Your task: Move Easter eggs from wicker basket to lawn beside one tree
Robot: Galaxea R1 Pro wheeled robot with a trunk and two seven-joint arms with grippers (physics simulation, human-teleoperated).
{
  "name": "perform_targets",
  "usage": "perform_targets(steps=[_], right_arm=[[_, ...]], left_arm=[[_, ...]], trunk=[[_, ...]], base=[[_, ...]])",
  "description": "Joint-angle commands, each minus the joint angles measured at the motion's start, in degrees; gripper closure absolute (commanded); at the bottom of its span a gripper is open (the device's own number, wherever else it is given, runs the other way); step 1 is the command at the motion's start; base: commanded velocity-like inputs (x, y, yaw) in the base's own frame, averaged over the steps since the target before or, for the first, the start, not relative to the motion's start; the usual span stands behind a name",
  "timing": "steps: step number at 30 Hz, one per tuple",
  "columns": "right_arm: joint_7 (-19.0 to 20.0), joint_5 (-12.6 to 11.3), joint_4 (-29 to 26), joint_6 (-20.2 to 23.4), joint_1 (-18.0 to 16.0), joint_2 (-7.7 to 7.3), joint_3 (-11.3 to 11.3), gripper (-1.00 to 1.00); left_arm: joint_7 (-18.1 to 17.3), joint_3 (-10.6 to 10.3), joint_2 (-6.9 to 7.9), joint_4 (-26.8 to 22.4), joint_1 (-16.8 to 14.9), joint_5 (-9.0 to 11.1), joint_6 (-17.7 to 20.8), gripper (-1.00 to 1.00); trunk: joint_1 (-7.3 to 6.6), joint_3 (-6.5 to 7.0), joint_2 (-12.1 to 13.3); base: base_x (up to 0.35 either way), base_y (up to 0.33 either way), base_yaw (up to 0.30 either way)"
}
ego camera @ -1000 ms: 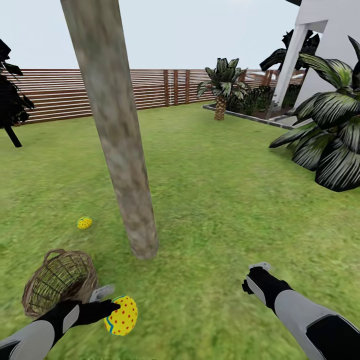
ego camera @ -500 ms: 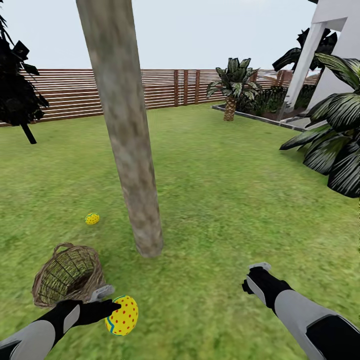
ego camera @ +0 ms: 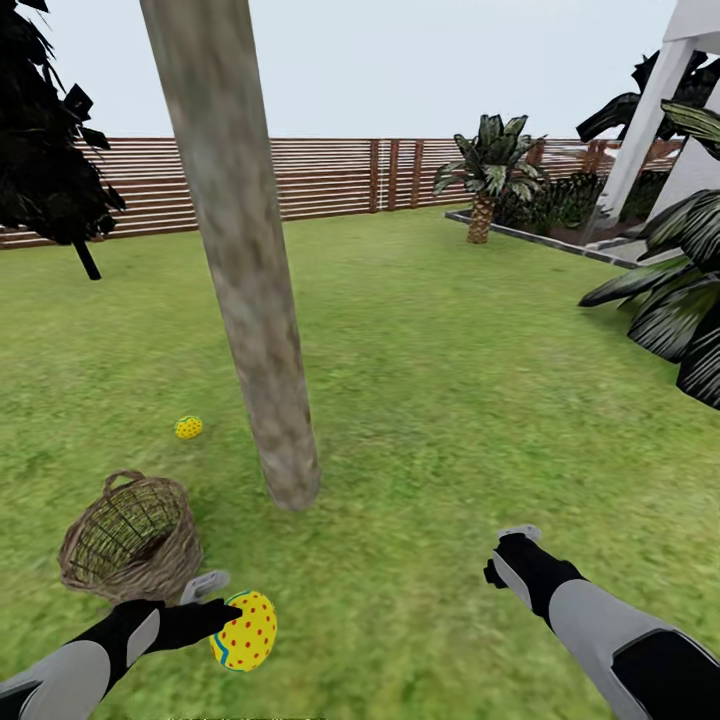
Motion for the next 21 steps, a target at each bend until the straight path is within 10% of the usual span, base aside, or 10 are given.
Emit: perform_targets(steps=[1, 8, 21], right_arm=[[-0.31, -0.60, -0.17, 0.30, 0.00, -0.04, 0.46, -1.00], [-0.25, -0.60, -0.17, 0.41, 0.00, -0.11, 0.38, -1.00], [-0.23, -0.69, -0.17, 0.48, 0.00, -0.09, 0.38, -1.00]], left_arm=[[-0.29, 0.50, -0.02, -0.11, -0.02, -0.52, 0.43, 1.00], [-0.42, 0.50, 0.03, -0.02, -0.03, -0.52, 0.42, 1.00], [-0.12, 0.50, -0.11, 1.83, -0.02, -0.52, 0.34, 1.00]], trunk=[[0.00, -0.09, -0.04], [0.00, -0.26, -0.04], [0.00, -0.26, -0.04]], base=[[0.000, -0.350, 0.064], [0.000, -0.324, 0.057], [0.163, -0.012, 0.001]])
